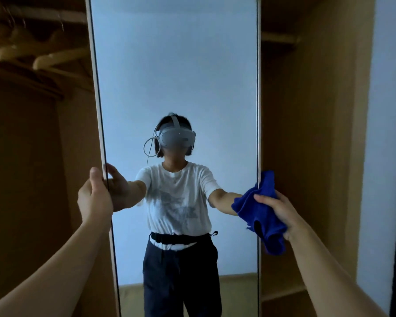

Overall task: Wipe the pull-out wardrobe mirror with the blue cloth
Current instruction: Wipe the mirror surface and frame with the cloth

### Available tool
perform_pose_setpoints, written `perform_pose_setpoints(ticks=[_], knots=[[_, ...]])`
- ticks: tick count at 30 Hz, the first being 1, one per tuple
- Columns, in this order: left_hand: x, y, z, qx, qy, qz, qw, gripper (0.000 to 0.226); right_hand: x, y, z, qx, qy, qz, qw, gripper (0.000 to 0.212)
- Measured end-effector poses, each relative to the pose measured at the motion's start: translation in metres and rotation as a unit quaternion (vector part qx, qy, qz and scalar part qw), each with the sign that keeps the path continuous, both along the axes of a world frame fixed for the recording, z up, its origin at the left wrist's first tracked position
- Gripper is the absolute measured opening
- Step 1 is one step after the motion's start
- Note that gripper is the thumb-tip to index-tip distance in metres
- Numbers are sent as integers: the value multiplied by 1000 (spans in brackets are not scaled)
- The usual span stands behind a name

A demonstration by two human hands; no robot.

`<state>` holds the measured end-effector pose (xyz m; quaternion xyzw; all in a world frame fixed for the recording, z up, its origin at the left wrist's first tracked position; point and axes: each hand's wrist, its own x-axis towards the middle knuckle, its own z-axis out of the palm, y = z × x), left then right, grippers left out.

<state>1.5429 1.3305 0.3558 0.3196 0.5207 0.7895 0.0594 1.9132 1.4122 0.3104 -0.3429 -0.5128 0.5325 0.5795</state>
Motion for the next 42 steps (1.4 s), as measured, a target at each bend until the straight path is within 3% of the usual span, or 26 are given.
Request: perform_pose_setpoints(ticks=[6,18,24,33,40,42], knots=[[-2,-1,82,15,22,-10,1000,51,1,0,84,33,-1,-23,999,34],[1,0,174,26,-8,-39,999,46,-3,-1,211,80,7,-52,995,34],[8,8,194,26,24,-20,999,50,-6,1,256,94,20,-65,993,31],[13,13,190,40,44,35,998,51,-18,-6,334,109,17,-104,988,44],[10,13,191,46,43,35,997,51,-28,-5,371,178,30,-184,966,26],[11,13,191,45,36,32,998,53,-32,-3,376,196,8,-230,953,33]])
